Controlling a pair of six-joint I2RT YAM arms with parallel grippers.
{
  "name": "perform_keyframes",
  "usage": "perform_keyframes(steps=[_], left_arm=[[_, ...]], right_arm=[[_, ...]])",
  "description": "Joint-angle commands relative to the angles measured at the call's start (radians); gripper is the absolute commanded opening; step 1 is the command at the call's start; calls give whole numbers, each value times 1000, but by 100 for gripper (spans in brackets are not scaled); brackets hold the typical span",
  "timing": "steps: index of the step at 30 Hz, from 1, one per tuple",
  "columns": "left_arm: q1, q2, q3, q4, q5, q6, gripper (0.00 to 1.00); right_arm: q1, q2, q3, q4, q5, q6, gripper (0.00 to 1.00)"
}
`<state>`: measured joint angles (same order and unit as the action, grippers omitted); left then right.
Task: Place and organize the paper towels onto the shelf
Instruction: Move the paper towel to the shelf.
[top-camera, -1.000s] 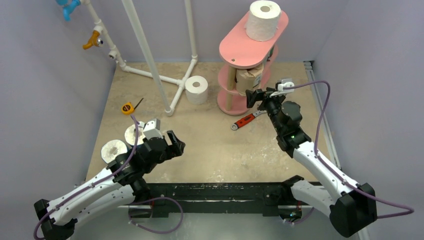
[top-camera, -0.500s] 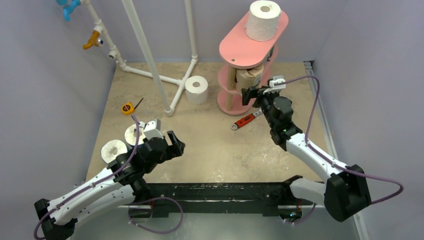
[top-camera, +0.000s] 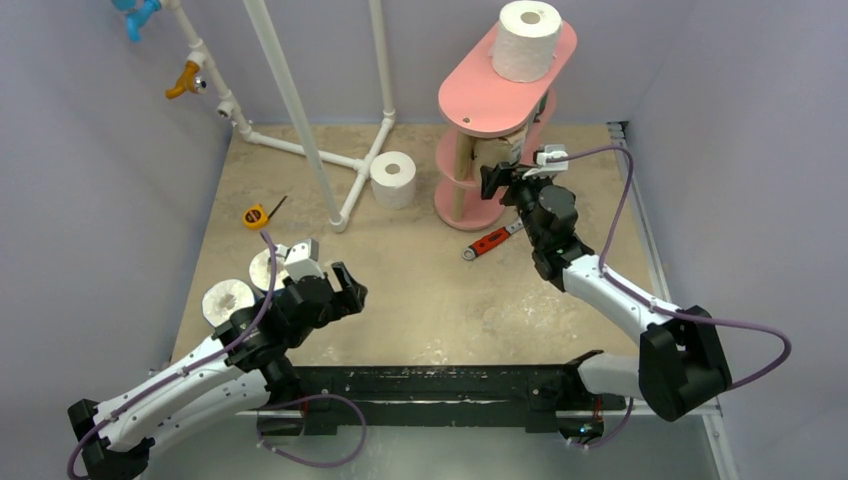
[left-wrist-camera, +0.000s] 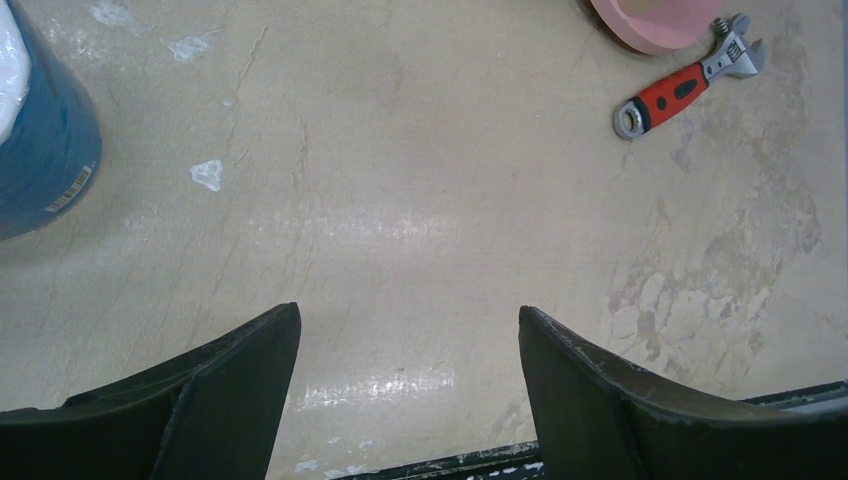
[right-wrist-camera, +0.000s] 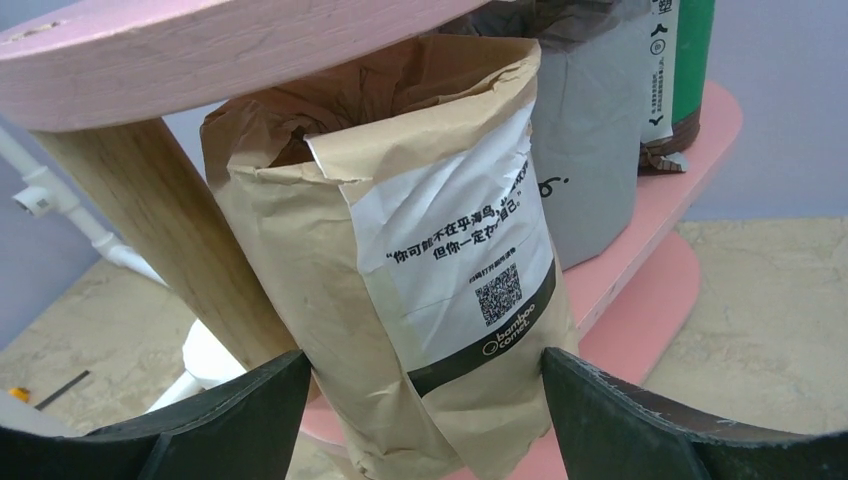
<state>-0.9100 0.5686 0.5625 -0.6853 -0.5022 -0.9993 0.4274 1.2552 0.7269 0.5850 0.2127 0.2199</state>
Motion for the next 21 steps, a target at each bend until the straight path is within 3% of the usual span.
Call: perform_keyframes(steps=[1,21], left_arm=[[2,-7,-4,-11,-25,5,79],[1,-8,-5,-17,-27,1,79]], right_arm=[[5,5,58,81,43,36,83],[4,62,50,186,123,102,81]])
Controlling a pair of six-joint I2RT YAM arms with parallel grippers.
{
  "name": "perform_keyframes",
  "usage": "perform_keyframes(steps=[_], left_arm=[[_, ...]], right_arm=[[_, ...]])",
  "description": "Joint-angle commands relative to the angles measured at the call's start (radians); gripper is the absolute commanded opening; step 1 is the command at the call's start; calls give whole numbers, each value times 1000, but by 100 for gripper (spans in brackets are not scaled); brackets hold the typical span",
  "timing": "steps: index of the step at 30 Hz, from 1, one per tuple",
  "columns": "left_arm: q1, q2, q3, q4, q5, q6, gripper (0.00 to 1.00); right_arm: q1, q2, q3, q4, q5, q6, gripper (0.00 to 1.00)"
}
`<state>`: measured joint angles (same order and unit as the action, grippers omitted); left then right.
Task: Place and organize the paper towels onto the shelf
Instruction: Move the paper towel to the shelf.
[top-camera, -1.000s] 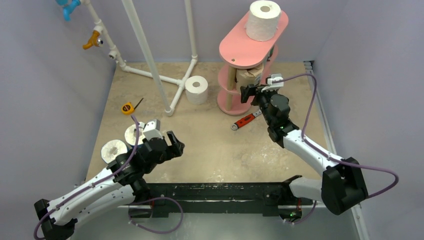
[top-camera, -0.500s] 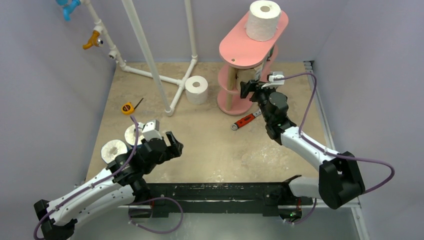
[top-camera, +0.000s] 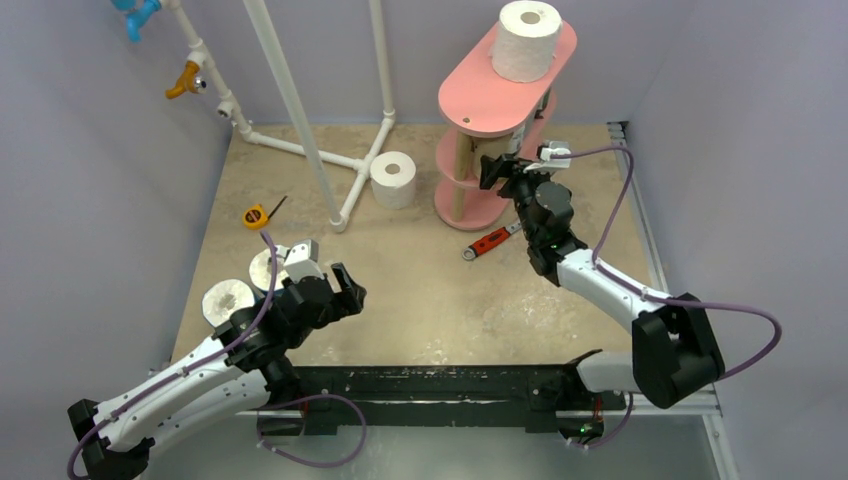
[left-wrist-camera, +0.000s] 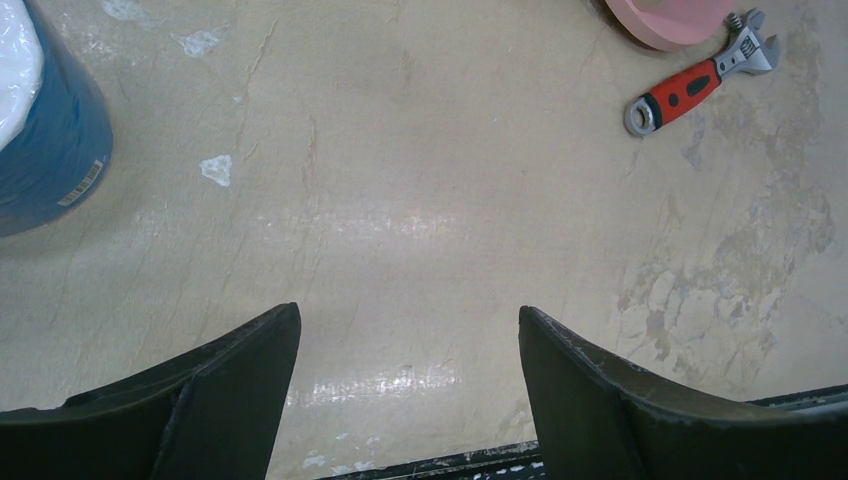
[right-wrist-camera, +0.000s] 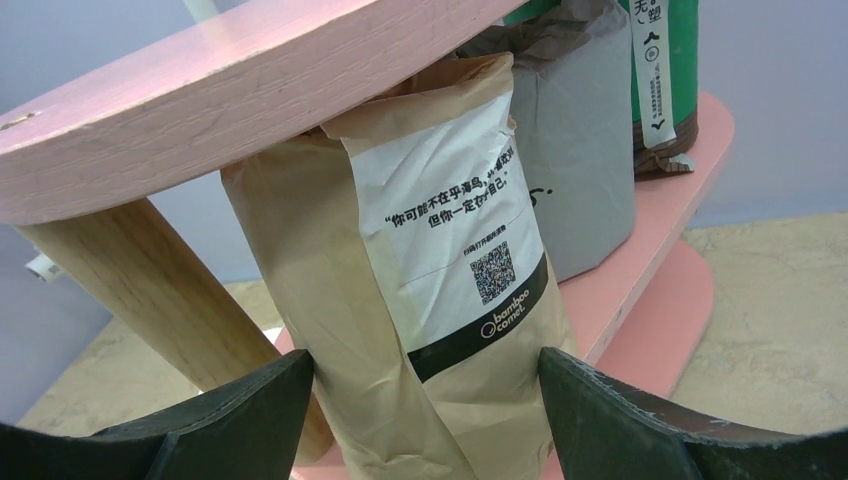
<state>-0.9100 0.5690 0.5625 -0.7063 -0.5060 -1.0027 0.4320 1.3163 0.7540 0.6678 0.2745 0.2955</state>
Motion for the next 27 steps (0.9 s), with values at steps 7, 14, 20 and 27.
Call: perform_keyframes(steps=[7,14,20,27], left_arm=[[2,-8,-6,-1,-25,3,79],[2,-6,-1,-5,-29,0,79],[2,1,1,-5,-29,1,79],[2,27,-3,26,-16,6,79]], right_arm=[[-1,21,-2,169,93,15,81],[0,41,-12,183,95,-6,82],[0,-12,-40,161,98,-4,87],[0,-86,-81,106,87,5,89]])
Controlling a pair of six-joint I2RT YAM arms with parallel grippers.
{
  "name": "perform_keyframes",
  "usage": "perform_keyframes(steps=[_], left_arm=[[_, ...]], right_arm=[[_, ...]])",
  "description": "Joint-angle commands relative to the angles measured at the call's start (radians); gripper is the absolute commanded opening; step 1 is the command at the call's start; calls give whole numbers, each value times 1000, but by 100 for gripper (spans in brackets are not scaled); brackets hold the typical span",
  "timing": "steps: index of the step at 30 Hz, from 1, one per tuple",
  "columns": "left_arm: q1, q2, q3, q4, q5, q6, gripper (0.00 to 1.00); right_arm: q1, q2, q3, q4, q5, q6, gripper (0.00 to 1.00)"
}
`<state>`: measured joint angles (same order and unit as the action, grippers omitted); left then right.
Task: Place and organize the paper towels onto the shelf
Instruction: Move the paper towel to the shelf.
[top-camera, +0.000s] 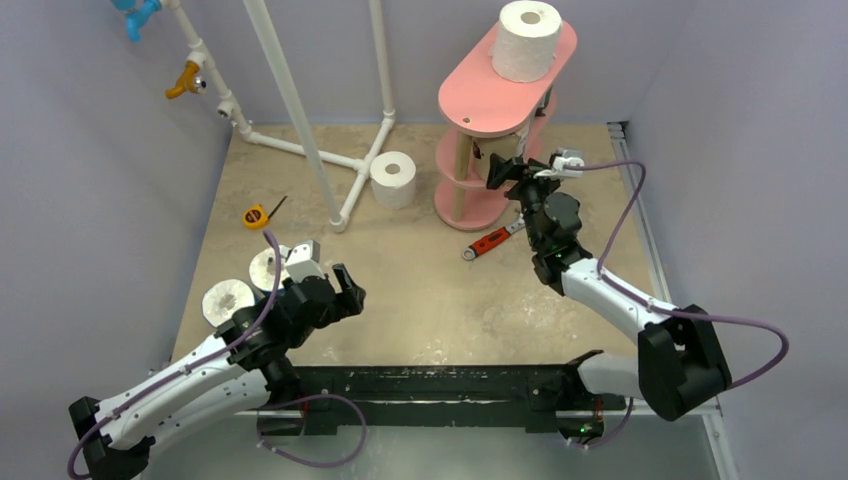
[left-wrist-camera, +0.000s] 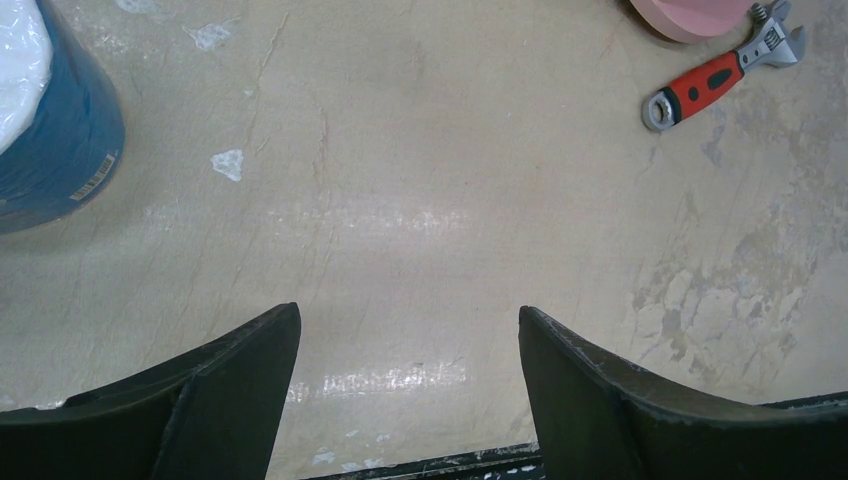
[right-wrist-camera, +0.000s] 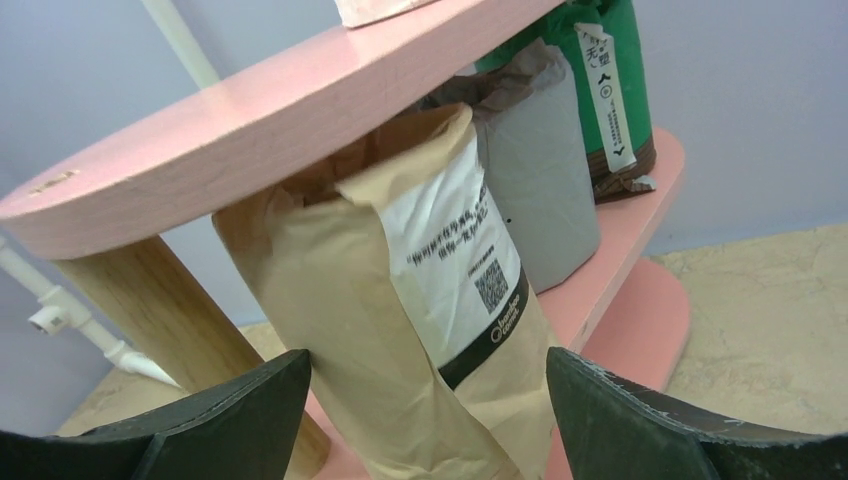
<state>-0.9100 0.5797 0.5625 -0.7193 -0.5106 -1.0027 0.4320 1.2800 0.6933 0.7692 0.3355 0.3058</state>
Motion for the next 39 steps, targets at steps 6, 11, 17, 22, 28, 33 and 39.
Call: perform_keyframes(steps=[6,11,17,22,28,33,39], left_arm=[[2,22,0,45,-2,8,79],[2,5,-10,37,-5,3,79],[2,12,-9,40,1,1,79],[2,6,-7,28,-4,0,79],[2,-10,-10,7,-20,-3,79],[2,-3,-9,10,-23,-4,79],[2,8,-4,10,-26,-3,79]], right_arm=[[0,-74,-61,12,12,-15,89],[-1,-75,-83,19,5,-27,90],[0,4,-31,40,-3,-72,91],[-1,94,10,84,-7,-82,91],[0,150,30,140,-1,-97,86],[-1,165,31,176,26,-65,81],[0,138,47,166,29,-22,78]])
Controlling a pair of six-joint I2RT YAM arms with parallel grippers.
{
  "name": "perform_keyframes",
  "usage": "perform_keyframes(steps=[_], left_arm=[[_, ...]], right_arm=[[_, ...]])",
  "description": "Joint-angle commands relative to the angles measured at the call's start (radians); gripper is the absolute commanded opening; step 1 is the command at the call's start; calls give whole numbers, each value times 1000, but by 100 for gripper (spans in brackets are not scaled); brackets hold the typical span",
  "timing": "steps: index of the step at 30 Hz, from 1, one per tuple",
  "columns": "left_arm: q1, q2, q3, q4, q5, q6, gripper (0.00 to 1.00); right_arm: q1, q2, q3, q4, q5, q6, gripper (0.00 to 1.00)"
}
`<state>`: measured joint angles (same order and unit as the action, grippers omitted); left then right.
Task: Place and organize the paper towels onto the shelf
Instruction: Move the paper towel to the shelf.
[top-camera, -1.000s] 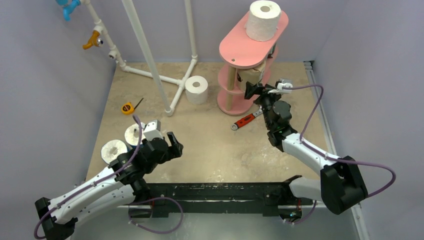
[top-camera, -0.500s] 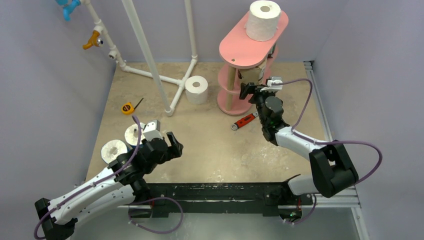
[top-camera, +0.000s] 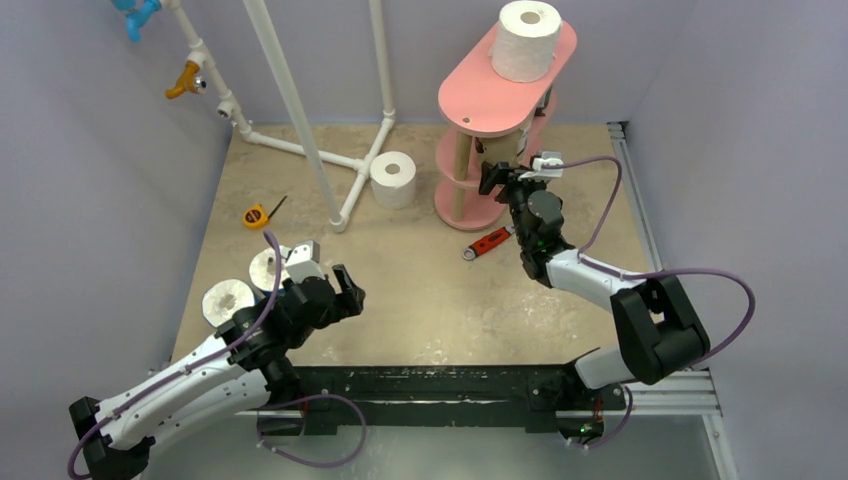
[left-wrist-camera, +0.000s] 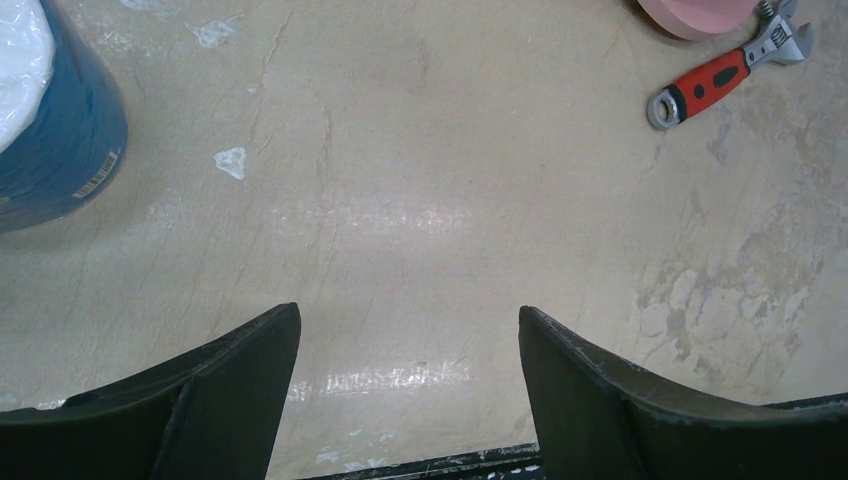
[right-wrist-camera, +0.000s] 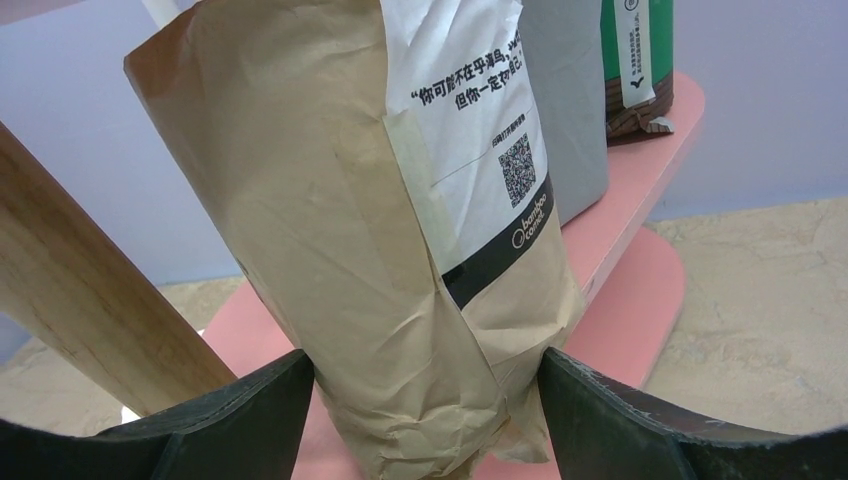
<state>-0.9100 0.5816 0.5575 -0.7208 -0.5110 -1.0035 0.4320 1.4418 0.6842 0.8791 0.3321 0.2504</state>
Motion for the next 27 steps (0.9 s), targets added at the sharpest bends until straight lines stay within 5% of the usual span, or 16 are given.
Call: perform_keyframes(steps=[1,27], left_arm=[[1,6,1,12,-27,-3,79],[2,19,-6,24,-21,-5,79]], right_arm=[[1,-31,59,49,31,39,78],[0,16,107,71,25,149,76]])
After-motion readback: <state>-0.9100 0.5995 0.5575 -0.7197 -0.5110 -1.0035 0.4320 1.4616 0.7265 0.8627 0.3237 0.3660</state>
